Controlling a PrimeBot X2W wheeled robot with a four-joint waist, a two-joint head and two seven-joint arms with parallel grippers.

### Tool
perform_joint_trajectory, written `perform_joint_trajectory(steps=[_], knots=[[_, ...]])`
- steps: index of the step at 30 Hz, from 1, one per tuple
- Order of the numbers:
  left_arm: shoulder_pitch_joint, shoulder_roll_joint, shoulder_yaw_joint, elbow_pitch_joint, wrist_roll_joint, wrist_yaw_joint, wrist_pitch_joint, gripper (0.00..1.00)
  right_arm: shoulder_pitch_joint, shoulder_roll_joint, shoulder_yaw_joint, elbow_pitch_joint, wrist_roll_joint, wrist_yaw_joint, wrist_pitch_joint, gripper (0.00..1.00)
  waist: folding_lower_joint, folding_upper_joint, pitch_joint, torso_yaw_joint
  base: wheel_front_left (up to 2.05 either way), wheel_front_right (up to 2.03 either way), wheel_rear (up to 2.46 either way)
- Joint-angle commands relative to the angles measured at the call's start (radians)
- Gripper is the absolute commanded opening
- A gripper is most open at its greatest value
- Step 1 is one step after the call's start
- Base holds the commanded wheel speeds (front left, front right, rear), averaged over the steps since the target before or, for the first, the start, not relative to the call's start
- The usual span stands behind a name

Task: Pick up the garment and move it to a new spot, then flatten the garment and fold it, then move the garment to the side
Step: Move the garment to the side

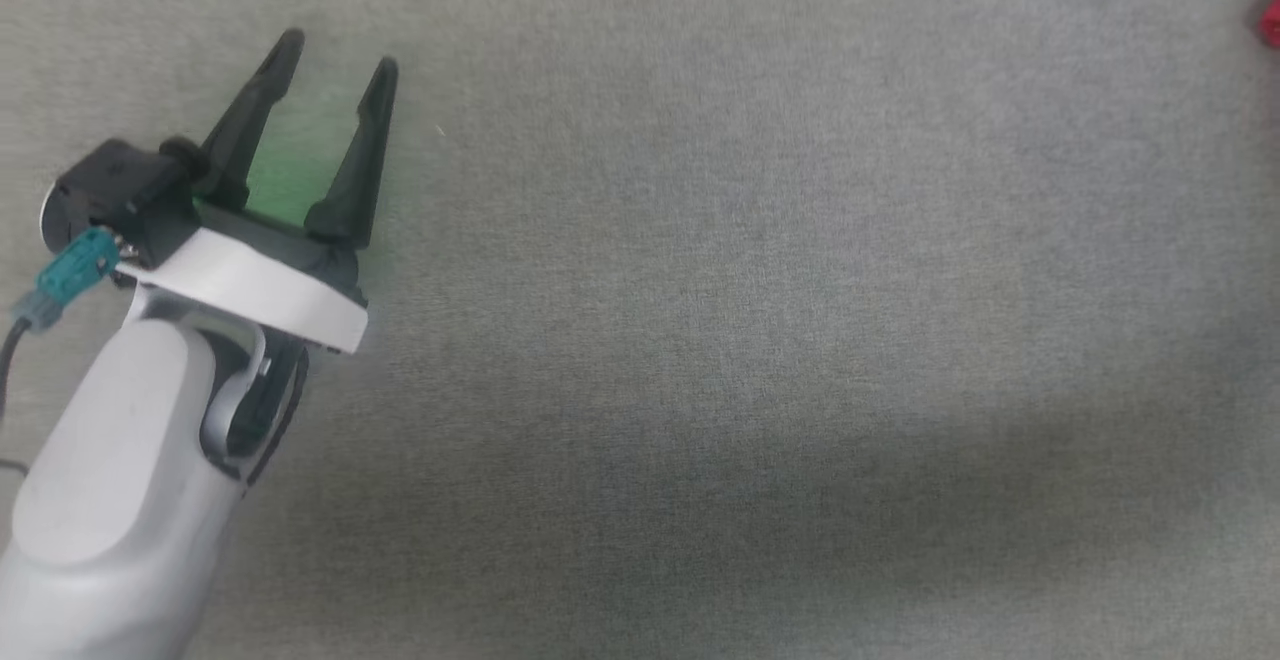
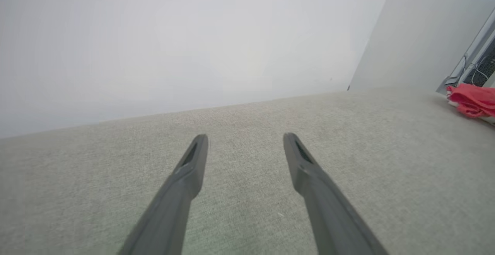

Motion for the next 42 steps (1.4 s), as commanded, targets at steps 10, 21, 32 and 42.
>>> perform_joint_trajectory(steps=[10, 21, 32, 42], knots=[[0.135, -0.034, 0.100, 0.012, 0.036, -0.001, -0.004, 1.00, 0.022, 0.108, 0.025, 0.048, 0.072, 0.000, -0.095, 1.00, 0.0000, 0.0000, -0.185, 0.060, 0.00, 0.00, 0.00], [0.309, -0.066, 0.233, 0.033, 0.086, 0.001, -0.004, 1.00, 0.150, 0.179, 0.150, 0.075, 0.257, 0.000, -0.216, 1.00, 0.0000, 0.0000, -0.360, 0.119, 0.00, 0.00, 0.00], [0.448, -0.101, 0.338, 0.063, 0.106, 0.001, -0.004, 1.00, 0.367, 0.215, 0.232, 0.029, 0.373, 0.000, -0.342, 1.00, 0.0000, 0.0000, -0.483, 0.136, 0.00, 0.00, 0.00], [0.542, -0.109, 0.370, 0.047, 0.082, -0.001, -0.004, 1.00, 0.548, 0.268, 0.216, -0.074, 0.387, 0.000, -0.429, 1.00, 0.0000, 0.0000, -0.523, 0.130, 0.00, 0.00, 0.00]])
